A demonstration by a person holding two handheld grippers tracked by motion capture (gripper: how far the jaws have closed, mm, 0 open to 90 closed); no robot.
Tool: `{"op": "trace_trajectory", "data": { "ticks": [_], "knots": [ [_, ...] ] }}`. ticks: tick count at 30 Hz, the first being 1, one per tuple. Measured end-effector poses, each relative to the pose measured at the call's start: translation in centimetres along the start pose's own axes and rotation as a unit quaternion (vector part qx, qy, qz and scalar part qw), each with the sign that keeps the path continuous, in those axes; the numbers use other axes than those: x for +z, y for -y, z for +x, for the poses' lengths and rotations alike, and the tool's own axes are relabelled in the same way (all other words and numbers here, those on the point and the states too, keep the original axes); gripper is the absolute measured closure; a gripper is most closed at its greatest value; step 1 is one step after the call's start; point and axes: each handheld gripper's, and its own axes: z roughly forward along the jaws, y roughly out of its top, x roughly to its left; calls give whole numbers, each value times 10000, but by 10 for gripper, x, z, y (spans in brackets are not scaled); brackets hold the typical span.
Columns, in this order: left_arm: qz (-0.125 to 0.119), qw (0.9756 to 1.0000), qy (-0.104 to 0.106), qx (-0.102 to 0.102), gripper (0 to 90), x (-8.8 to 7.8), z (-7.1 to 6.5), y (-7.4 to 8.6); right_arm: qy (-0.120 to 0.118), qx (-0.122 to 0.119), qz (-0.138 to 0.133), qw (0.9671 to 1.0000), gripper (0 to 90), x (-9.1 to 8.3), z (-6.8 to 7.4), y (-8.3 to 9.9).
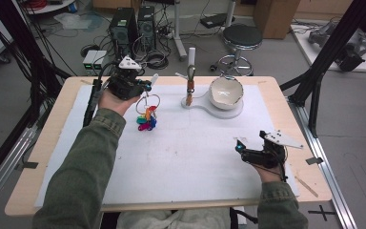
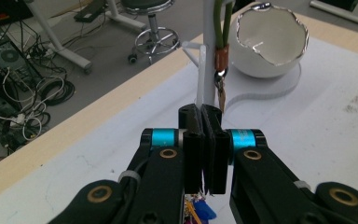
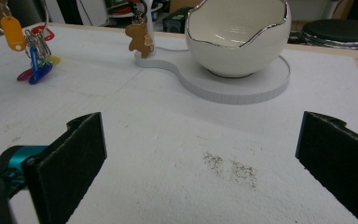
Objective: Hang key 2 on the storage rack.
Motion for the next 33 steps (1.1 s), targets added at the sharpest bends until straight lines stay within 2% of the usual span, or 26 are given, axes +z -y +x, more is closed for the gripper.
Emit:
{"op": "trace_trajectory", "data": {
  "ticks": [5,9,11,14,20,25,27,32,33],
  "knots": [
    [-86,10000,-7,-22,875,-3,2,-11,14,35,-7,10000,9,-1,0,0],
    [-52,10000,-48,-41,875,-2,5,-20,37,78,-55,9999,9,-1,-1,0],
    [-78,9999,6,-110,875,-2,5,-24,42,79,-54,9999,9,-1,-2,0],
    [-96,9999,-22,-80,875,-1,5,-32,47,78,-81,9999,9,-2,-2,0],
    [-91,9999,76,-114,875,3,3,-45,107,130,-123,9998,9,-4,-6,0],
    [-32,9997,-170,-149,880,5,1,-57,127,129,-125,9998,9,-3,-6,0],
    [-68,9996,-176,-212,879,7,0,-62,117,116,-130,9998,9,-3,-6,0],
    [-38,9995,-224,-216,880,12,-2,-68,102,140,-122,9998,9,-3,-6,0],
    [-49,9993,-250,-275,880,13,-3,-69,106,138,-123,9998,9,-3,-6,0]
  ]
}}
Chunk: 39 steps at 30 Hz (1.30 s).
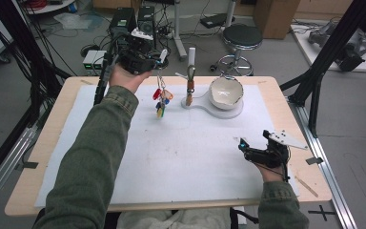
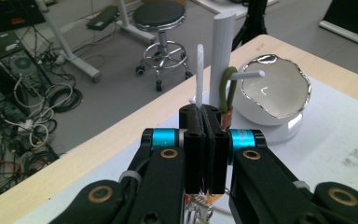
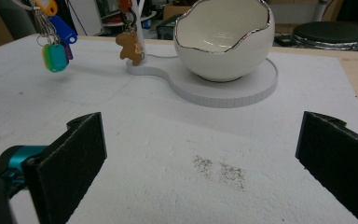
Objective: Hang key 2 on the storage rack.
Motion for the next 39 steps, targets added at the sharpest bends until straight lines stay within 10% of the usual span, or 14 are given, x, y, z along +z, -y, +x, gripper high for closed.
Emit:
{"op": "trace_trajectory", "data": {
  "ticks": [32,39],
  "knots": [
    [-512,9909,28,-1241,881,28,20,-9,23,52,-34,10000,9,-3,-2,0],
    [-497,9921,-47,-1151,880,38,13,-17,31,76,-47,10000,8,-4,-3,1]
  ]
}}
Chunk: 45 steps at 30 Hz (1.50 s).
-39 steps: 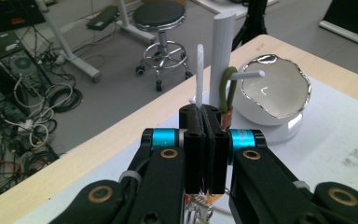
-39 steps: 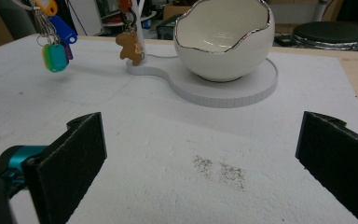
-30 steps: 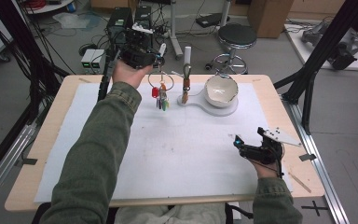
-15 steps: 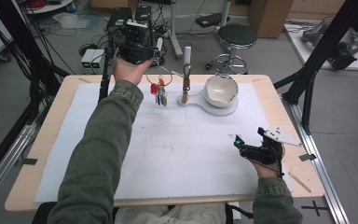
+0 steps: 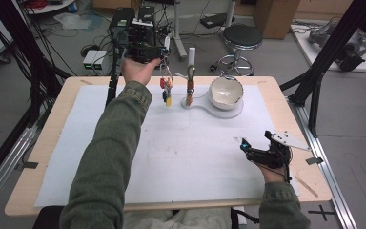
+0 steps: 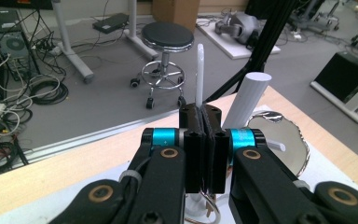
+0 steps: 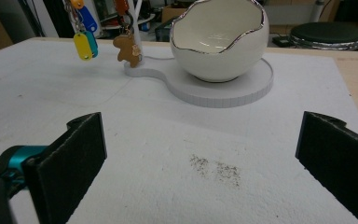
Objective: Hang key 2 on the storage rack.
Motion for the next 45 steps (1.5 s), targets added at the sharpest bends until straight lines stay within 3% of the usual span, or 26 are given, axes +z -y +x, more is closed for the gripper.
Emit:
{"op": "trace_trajectory", "data": {
  "ticks": [14,25,32,37,43,45],
  "knots": [
    [87,9998,94,180,880,27,-16,-5,0,5,7,10000,9,-1,-1,1],
    [136,9998,117,52,880,48,-14,-5,29,82,0,10000,9,-3,-3,2],
    [293,9995,141,-30,880,55,-7,-1,18,37,1,10000,9,-2,-2,2],
    [461,9988,131,25,880,56,-6,0,17,63,-2,10000,9,-2,-2,2],
    [809,9966,155,-92,870,60,-2,5,4,24,-3,10000,9,-2,-1,2],
    [786,9966,201,-163,862,59,1,6,19,42,-11,10000,9,-2,-1,2]
  ]
}}
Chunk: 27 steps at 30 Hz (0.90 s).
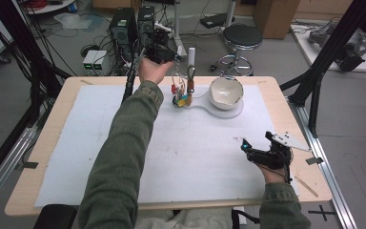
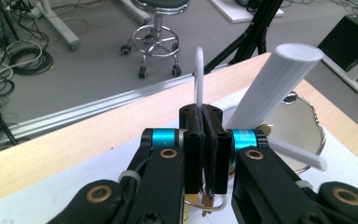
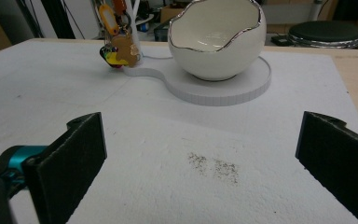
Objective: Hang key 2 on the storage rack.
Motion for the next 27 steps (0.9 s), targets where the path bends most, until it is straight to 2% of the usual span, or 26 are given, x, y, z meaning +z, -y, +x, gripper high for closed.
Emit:
{"op": "trace_trajectory", "data": {
  "ticks": [1,3,5,7,8,10,12,14,15,18,20,21,23,25,27],
  "knots": [
    [6,10000,19,-46,823,-1,1,1,5,-10,-4,10000,9,0,0,0],
    [132,9999,53,-88,680,-1,4,1,3,6,0,10000,8,0,0,0],
    [132,9998,62,-131,612,-4,7,3,2,-1,-5,10000,9,0,0,0],
    [107,9993,102,-338,518,-6,11,4,-3,-19,1,10000,9,0,0,0],
    [147,9992,90,-356,464,-7,12,5,-8,-14,9,10000,9,0,0,0],
    [207,9992,-65,-331,379,-7,12,6,-1,-10,6,10000,9,0,1,0],
    [252,9991,-26,-345,302,-8,13,8,2,-13,7,10000,9,0,1,0],
    [197,9991,65,-370,199,-10,13,11,0,-22,0,10000,8,0,1,0],
    [161,9992,39,-358,166,-11,13,13,8,-13,7,10000,9,0,1,0],
    [190,9991,-90,-373,104,-13,18,20,15,-38,9,10000,8,1,1,0],
    [308,9983,-278,-406,16,-13,21,24,13,-36,24,10000,8,1,2,0],
    [337,9978,-436,-377,16,-14,24,26,18,-38,21,10000,8,1,2,0],
    [262,9971,-573,-436,16,-18,29,30,21,-43,15,10000,9,1,2,0],
    [251,9975,-482,-450,16,-22,34,33,42,-42,16,10000,8,1,1,0],
    [260,9975,-528,-402,16,-25,37,37,35,-32,27,10000,9,1,1,0]
  ]
}}
